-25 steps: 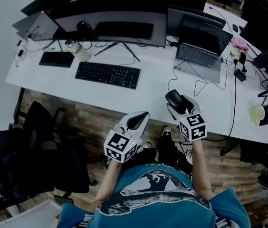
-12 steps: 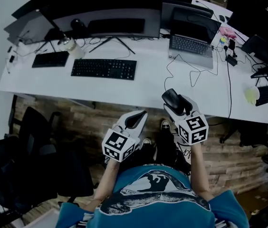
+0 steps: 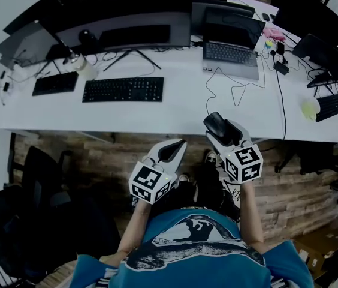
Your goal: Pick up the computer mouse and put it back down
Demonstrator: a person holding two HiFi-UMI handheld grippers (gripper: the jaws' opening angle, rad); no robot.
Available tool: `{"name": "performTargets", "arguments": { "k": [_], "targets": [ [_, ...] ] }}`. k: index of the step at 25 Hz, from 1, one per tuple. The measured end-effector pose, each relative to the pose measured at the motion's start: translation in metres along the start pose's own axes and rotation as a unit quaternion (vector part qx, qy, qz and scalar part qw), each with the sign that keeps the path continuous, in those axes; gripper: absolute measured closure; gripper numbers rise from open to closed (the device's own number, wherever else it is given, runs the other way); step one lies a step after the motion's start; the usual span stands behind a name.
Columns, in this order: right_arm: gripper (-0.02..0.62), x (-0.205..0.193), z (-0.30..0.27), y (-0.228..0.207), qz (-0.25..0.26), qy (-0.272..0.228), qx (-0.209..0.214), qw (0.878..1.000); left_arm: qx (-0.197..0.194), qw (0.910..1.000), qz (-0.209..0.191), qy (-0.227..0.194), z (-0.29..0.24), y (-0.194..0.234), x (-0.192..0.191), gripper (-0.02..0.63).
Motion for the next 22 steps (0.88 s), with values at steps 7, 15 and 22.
{"name": "performTargets", "arguments": {
  "k": [7, 15, 22],
  "targets": [
    [0.293, -0.002, 0.012, -0.028, -0.005, 0.003, -0.035, 0.999, -0.024, 0.9997, 0.002, 0.0, -0.026, -0.003, 0.0, 0.588],
    [0.292, -0.006, 0.023, -0.09, -0.015, 0.015, -0.074, 0.997, -0.038, 0.9992, 0.003, 0.01, -0.075, -0.006, 0.002, 0.588],
    [0.291, -0.012, 0.029, -0.162, -0.017, 0.038, -0.103, 0.994, -0.043, 0.999, 0.004, 0.013, -0.139, -0.005, 0.006, 0.588]
  ]
}}
Point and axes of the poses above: the fingertips, and each gripper's own axes: z backward along the fingers, y to its left, x out of its top, the point moved 8 cm from there along z, backward along the fingers, and after that the axes turned 14 degrees about -y, right-handed, at the moved point
